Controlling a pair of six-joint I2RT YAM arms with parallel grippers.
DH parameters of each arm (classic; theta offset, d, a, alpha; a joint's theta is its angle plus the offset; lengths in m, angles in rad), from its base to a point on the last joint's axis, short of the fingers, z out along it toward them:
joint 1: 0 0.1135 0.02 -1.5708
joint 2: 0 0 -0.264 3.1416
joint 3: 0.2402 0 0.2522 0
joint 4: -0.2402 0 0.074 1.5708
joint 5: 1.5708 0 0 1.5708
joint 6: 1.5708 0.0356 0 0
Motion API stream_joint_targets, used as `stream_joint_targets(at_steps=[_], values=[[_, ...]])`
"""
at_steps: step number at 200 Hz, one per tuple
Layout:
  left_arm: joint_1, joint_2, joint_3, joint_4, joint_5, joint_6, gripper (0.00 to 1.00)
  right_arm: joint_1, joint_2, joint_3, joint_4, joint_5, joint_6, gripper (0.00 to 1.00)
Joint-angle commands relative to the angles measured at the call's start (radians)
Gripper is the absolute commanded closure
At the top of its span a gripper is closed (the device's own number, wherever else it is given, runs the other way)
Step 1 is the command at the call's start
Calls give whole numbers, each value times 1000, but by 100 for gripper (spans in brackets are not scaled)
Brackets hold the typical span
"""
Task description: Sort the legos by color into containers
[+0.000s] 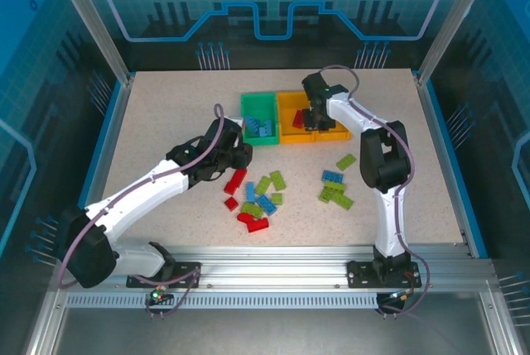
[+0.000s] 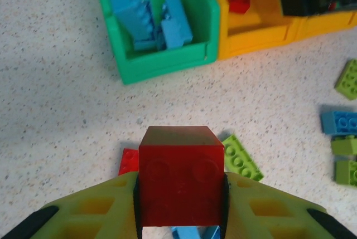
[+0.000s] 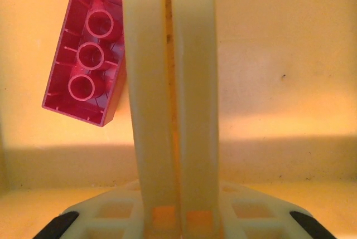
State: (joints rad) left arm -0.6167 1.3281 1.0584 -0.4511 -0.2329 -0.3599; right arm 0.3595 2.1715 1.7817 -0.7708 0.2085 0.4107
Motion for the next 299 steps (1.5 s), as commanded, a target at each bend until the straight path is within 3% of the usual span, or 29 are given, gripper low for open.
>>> stream_joint_targets(at_steps=[1, 126, 156, 167, 188, 217, 255, 299], values=[[14, 55, 62, 56, 39, -14, 63, 65, -34, -78, 10, -54, 49, 76], [56, 395, 312, 111, 140, -16, 64, 203, -143, -215, 54, -89, 236, 72], [58, 471, 358, 121, 163, -20, 63, 202, -208, -247, 91, -108, 258, 52], [59, 500, 377, 120, 173, -26, 62, 202, -233, -247, 89, -101, 257, 36], [59, 542, 406, 123, 185, -40, 61, 197, -278, -245, 64, -90, 252, 19], [59, 581, 437, 101, 195, -58, 57, 187, -363, -287, 0, -53, 244, 13], [58, 590, 444, 91, 219, -73, 45, 108, -523, -466, -55, 18, 266, 8], [54, 538, 408, 103, 215, -71, 30, -88, -646, -674, -24, -54, 343, 10]])
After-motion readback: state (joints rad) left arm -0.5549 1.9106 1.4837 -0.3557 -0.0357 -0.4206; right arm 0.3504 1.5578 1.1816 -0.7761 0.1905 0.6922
